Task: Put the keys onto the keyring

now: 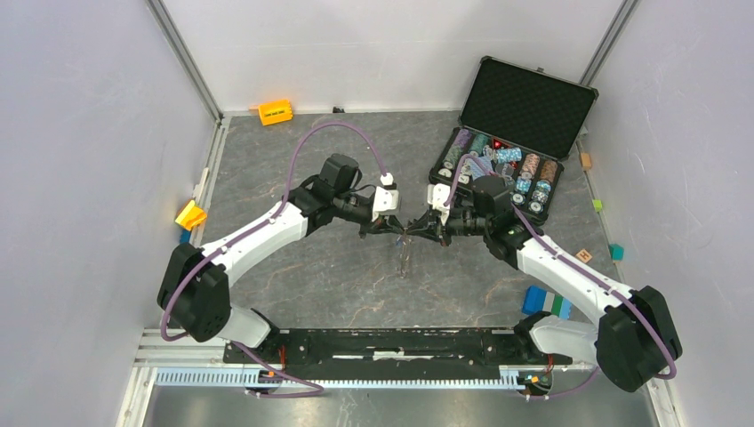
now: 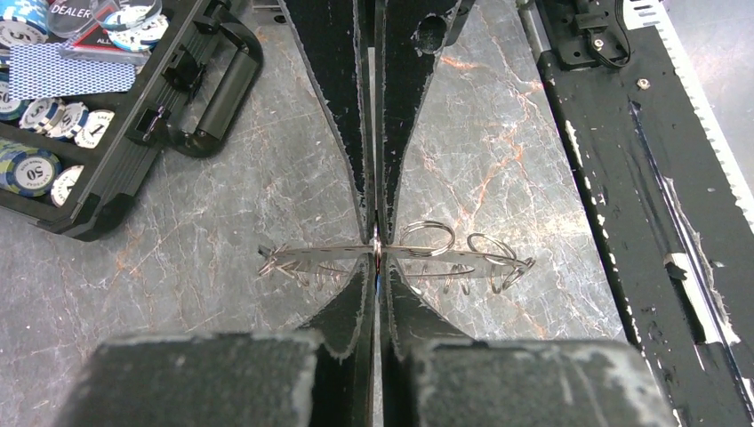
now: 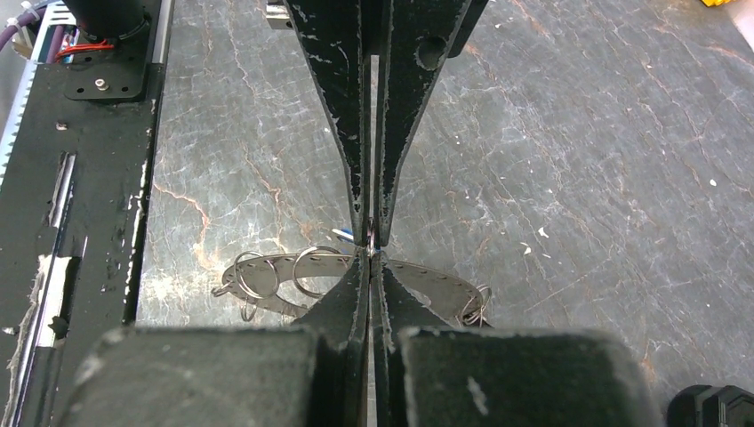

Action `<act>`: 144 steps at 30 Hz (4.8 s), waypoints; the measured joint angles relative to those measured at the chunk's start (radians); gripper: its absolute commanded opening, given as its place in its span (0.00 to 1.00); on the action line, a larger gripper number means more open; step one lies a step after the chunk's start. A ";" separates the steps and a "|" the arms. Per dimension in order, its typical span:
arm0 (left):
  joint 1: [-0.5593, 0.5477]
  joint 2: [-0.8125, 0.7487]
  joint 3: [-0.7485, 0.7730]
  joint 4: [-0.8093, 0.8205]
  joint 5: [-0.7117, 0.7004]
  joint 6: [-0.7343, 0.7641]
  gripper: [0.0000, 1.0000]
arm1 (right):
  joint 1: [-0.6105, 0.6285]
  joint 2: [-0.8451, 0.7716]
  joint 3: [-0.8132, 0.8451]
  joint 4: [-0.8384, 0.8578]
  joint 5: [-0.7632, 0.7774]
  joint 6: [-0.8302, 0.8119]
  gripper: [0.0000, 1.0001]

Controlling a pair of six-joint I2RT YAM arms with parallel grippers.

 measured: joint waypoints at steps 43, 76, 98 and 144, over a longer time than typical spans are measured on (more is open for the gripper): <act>-0.138 -0.104 -0.016 -0.120 -0.405 -0.153 0.02 | -0.002 0.121 0.085 -0.034 -0.148 0.004 0.28; -0.137 -0.108 -0.033 -0.086 -0.401 -0.170 0.09 | -0.003 0.147 0.085 -0.028 -0.152 0.029 0.00; -0.025 -0.165 -0.067 -0.068 -0.176 -0.087 0.52 | -0.023 0.087 0.085 -0.032 -0.158 0.023 0.00; -0.020 -0.040 -0.066 0.032 -0.078 -0.140 0.47 | -0.031 0.023 0.053 0.050 -0.174 0.097 0.00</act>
